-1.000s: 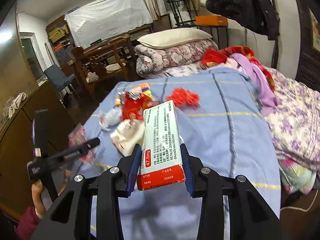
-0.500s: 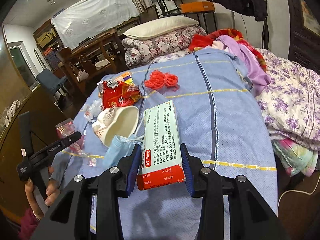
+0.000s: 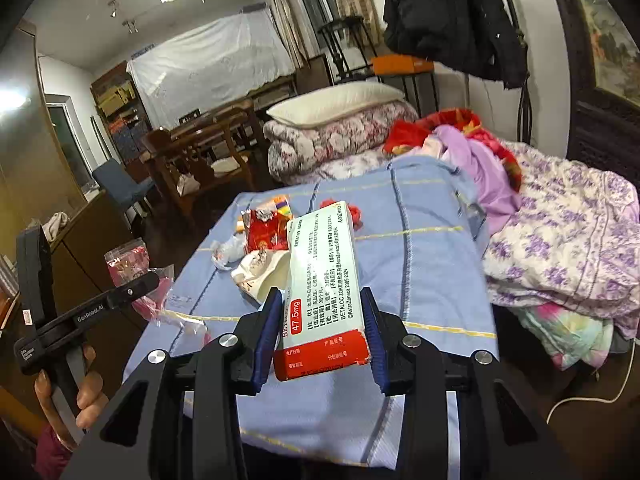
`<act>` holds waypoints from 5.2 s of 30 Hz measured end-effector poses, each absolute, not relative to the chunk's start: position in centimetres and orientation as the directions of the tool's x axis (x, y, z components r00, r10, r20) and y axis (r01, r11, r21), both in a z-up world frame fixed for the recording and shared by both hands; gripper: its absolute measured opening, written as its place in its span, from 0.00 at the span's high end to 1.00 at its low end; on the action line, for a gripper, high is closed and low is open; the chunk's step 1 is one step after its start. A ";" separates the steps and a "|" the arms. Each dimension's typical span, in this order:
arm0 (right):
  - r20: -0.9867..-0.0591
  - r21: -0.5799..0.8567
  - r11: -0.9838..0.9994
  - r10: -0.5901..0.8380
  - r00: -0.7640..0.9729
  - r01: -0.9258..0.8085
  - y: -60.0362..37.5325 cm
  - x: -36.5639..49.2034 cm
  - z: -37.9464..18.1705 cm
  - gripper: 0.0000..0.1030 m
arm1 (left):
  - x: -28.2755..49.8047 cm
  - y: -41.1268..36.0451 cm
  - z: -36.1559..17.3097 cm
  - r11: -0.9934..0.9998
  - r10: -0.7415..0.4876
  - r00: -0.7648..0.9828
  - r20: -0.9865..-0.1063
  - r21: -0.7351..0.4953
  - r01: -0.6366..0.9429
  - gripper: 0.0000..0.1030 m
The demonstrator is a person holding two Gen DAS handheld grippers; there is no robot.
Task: Collect trash
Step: 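Carry the bag and medicine box to the red wastebasket and open both grippers, then move both open grippers back over the trash on the bedsheet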
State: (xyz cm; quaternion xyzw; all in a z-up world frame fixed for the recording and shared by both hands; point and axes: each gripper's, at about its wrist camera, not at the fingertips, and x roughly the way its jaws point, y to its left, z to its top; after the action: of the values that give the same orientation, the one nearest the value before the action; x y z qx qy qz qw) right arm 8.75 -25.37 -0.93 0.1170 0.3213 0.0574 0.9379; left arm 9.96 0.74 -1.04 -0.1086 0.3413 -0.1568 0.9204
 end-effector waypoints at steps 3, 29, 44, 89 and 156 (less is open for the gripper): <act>-0.568 0.262 0.964 0.184 0.802 -0.037 -26.1 6.9 0.1 0.62 | 8.1 -0.7 0.1 0.926 -0.372 0.722 -0.583 -0.288 0.245 0.67; -0.424 0.234 0.972 0.123 0.897 -0.023 -32.5 -8.6 5.2 0.62 | -5.9 -10.5 5.9 0.845 -0.528 0.700 -0.480 -0.220 0.487 0.67; -0.420 0.238 0.968 0.032 0.907 0.076 -39.8 -15.6 5.3 0.62 | -11.9 -19.4 6.7 0.753 -0.606 0.617 -0.502 -0.111 0.649 0.67; -0.704 0.486 0.784 0.090 0.704 0.386 -53.0 -13.8 -15.6 0.34 | -5.2 -35.4 -8.9 0.630 -0.499 0.254 -0.828 -0.146 0.763 0.67; -0.513 0.239 0.970 0.084 0.854 0.048 -37.1 -13.4 2.1 0.21 | -9.1 -19.0 3.3 0.797 -0.560 0.632 -0.535 -0.138 0.588 0.20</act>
State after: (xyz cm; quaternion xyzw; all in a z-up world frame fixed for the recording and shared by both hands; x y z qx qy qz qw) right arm -13.37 -37.11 2.13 0.1226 0.2697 0.0094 0.9551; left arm -9.13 -18.99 3.28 0.0247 0.2878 -0.3179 0.9031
